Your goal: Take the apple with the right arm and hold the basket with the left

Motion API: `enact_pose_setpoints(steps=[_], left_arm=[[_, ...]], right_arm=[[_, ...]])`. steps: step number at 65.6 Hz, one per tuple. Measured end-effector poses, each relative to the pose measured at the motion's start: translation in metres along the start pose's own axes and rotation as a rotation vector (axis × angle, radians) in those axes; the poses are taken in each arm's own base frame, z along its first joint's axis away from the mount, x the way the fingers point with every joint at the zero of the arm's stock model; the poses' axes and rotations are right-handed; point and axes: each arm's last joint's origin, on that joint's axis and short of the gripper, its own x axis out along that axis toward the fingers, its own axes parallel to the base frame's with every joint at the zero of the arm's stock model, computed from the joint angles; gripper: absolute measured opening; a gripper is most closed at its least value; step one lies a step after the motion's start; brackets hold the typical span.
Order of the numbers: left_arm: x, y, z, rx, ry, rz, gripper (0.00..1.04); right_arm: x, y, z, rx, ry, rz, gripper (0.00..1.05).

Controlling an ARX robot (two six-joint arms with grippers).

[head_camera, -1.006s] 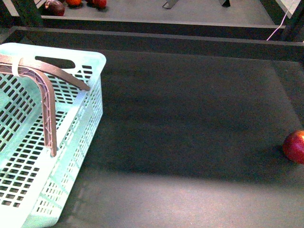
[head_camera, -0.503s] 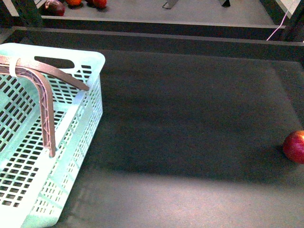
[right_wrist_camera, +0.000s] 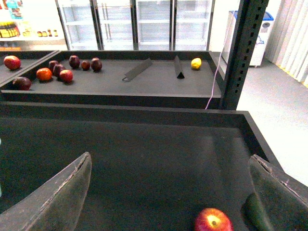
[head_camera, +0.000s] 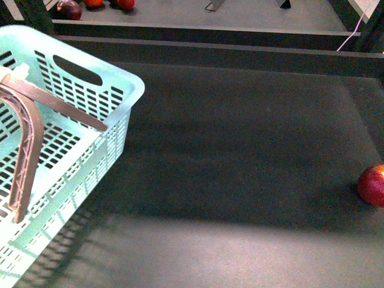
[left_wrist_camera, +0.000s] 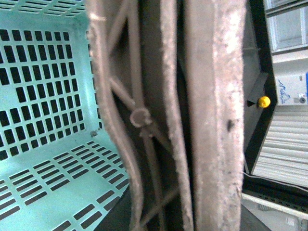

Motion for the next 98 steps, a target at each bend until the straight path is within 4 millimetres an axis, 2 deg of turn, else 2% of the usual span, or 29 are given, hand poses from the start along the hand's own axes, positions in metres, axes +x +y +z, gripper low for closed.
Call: enact_pose_setpoints(steps=[5,11,37,52,62,93,95,98], left_arm=[[-0.015,-0.014,-0.006,0.04,0.013,-0.041,0.16],[-0.03,-0.031,-0.022,0.094,0.064,-0.082,0.16],[-0.061,-0.1,-0.1,0.314,0.316,-0.265,0.16],[-0.082,-0.126,-0.13,0.372,0.399,-0.364,0.16],[-0.089,-0.133,-0.138,0.41,0.418,-0.385,0.16],[-0.089,-0.133,-0.138,0.431,0.408,-0.383,0.16],[-0.089,-0.133,-0.138,0.431,0.409,-0.383,0.16],[-0.089,-0.133,-0.138,0.432,0.409,-0.384,0.16]], right_arm=[[0.0,0.0,0.0,0.0,0.0,0.0,0.96],[0.0,0.0,0.0,0.0,0.0,0.0,0.96],[0.0,0.0,0.0,0.0,0.0,0.0,0.96],[0.0,0.0,0.0,0.0,0.0,0.0,0.96],[0.0,0.0,0.0,0.0,0.0,0.0,0.96],[0.0,0.0,0.0,0.0,0.0,0.0,0.96],[0.0,0.0,-0.001,0.014,0.046,-0.018,0.96],[0.001,-0.001,-0.001,0.037,0.23,-0.066,0.96]])
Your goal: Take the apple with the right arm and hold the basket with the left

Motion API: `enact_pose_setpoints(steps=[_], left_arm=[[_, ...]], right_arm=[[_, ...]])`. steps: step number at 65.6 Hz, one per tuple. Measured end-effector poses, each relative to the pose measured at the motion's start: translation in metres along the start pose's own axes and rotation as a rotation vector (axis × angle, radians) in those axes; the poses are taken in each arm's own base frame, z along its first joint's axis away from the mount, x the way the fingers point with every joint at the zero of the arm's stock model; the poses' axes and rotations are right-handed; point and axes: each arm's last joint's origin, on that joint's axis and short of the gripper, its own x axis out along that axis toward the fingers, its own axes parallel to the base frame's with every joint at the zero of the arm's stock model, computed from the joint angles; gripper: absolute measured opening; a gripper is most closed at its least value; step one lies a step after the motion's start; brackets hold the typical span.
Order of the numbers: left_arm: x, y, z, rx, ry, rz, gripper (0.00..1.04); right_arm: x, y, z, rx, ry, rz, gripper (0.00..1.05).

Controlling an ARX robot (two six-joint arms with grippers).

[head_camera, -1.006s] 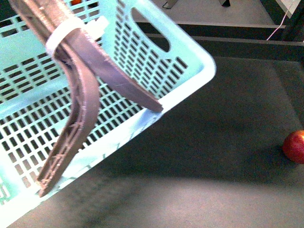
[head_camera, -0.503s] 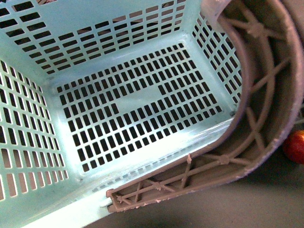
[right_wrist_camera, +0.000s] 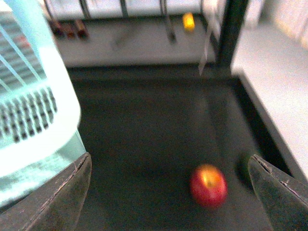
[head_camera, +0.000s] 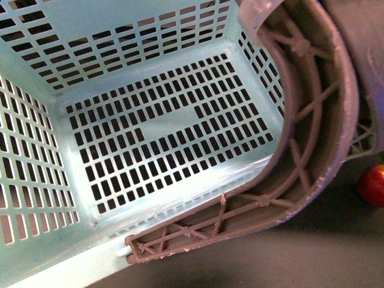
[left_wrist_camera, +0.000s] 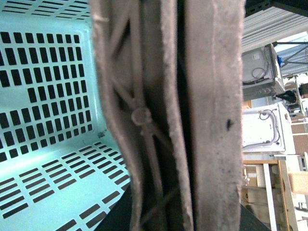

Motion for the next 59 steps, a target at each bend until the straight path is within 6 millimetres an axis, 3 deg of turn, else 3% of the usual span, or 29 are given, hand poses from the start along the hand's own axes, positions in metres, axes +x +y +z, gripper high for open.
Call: enact_pose_setpoints(steps=[6,12,23,33,35,45,59], left_arm=[[0.0,0.0,0.0,-0.001,0.0,-0.001,0.16],[0.0,0.0,0.0,0.003,0.001,-0.001,0.16],[0.0,0.0,0.0,0.007,0.0,0.001,0.16],[0.0,0.0,0.0,0.007,0.001,0.002,0.16],[0.0,0.0,0.0,0.006,0.001,0.001,0.16],[0.0,0.0,0.0,0.006,0.002,0.0,0.16],[0.0,0.0,0.0,0.006,0.001,0.001,0.16]], right_arm=[[0.008,-0.004,-0.003,0.005,0.227,-0.028,0.96],[0.02,-0.009,-0.004,0.019,0.276,-0.028,0.96],[0.067,-0.035,0.006,-0.018,0.277,-0.106,0.96],[0.12,-0.053,-0.005,-0.068,0.341,-0.137,0.96],[0.137,-0.057,-0.013,-0.075,0.382,-0.143,0.96],[0.183,-0.064,-0.057,-0.098,0.554,-0.169,0.96],[0.219,-0.063,-0.1,-0.152,0.685,-0.193,0.96]])
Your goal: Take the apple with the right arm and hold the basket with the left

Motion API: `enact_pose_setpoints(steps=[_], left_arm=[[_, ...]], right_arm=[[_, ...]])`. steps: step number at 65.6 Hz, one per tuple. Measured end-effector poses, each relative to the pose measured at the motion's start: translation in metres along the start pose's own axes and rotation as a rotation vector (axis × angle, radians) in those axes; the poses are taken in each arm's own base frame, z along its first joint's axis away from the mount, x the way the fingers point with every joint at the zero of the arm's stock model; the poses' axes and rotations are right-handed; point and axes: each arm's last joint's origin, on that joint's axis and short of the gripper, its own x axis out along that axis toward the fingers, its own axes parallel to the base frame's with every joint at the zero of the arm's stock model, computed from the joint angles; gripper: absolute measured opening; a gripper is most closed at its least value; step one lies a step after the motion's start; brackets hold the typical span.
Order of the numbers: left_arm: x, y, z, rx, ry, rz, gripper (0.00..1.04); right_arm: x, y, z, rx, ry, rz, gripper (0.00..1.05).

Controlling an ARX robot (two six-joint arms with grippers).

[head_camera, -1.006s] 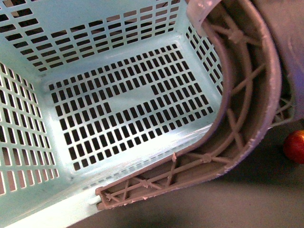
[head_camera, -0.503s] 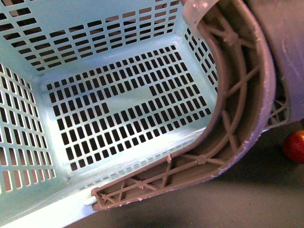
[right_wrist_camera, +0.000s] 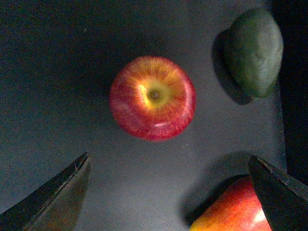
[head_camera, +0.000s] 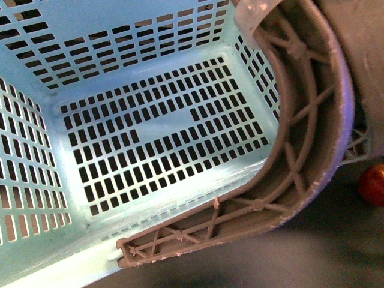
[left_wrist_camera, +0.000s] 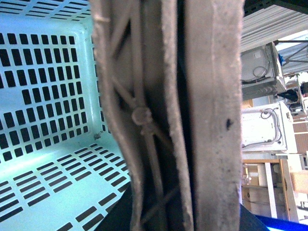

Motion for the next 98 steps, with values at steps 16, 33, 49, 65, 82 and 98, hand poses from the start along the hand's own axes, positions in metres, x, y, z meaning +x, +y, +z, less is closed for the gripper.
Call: enact_pose_setpoints(steps=[16,33,49,65,82,98], left_arm=[[0.0,0.0,0.0,0.0,0.0,0.0,0.16],[0.0,0.0,0.0,0.0,0.0,0.0,0.16],[0.0,0.0,0.0,0.0,0.0,0.0,0.16],[0.0,0.0,0.0,0.0,0.0,0.0,0.16],[0.0,0.0,0.0,0.0,0.0,0.0,0.16],[0.0,0.0,0.0,0.0,0.0,0.0,0.16]], right_arm=[[0.04,0.015,0.005,-0.035,0.058,-0.018,0.96],[0.061,0.025,0.022,-0.051,0.051,-0.018,0.96],[0.079,0.025,0.029,-0.046,0.058,-0.057,0.96],[0.094,0.026,0.019,-0.035,0.106,-0.057,0.96],[0.101,0.025,0.01,0.016,0.14,-0.051,0.87],[0.095,0.024,0.006,0.027,0.125,-0.018,0.81]])
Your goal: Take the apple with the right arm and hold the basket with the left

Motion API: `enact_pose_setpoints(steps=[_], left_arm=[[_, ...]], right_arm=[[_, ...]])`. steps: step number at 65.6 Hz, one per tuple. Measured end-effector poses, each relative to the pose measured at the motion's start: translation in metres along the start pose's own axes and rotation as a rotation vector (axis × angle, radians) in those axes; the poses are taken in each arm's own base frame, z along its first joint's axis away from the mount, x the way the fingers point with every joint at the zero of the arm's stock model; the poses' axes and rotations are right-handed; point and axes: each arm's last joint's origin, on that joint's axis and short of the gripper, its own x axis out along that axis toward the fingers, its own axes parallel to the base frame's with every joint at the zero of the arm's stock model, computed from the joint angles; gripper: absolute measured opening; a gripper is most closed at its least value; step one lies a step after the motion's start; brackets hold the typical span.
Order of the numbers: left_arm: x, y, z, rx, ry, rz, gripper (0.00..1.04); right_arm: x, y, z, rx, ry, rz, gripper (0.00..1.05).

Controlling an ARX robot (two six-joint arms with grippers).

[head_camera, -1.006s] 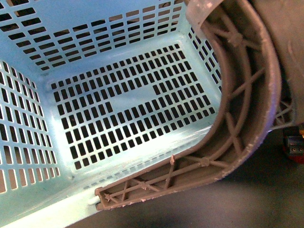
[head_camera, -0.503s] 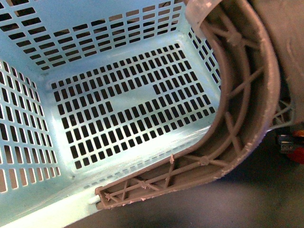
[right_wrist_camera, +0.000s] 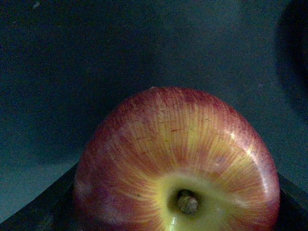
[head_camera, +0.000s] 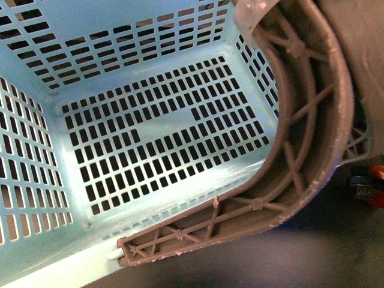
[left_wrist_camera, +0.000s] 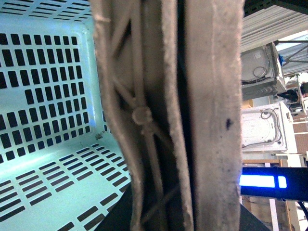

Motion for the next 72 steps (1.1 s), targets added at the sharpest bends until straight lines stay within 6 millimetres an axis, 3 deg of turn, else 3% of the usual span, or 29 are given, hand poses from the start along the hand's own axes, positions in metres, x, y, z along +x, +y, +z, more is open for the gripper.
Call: enact_pose_setpoints(steps=[10,23,35,49,59,72], left_arm=[[0.0,0.0,0.0,0.0,0.0,0.0,0.16],[0.0,0.0,0.0,0.0,0.0,0.0,0.16],[0.0,0.0,0.0,0.0,-0.001,0.0,0.16],[0.0,0.0,0.0,0.0,0.0,0.0,0.16],[0.0,0.0,0.0,0.0,0.0,0.0,0.16],[0.0,0.0,0.0,0.0,0.0,0.0,0.16]], right_arm=[[-0.017,-0.005,-0.005,-0.014,-0.024,0.036,0.81],[-0.063,-0.021,0.01,-0.014,-0.14,0.091,0.81],[-0.128,-0.037,0.034,0.026,-0.273,0.201,0.81],[-0.226,-0.042,0.061,0.028,-0.484,0.319,0.81],[-0.287,-0.036,0.072,0.027,-0.639,0.366,0.81],[-0.343,-0.01,0.072,0.001,-0.764,0.477,0.81]])
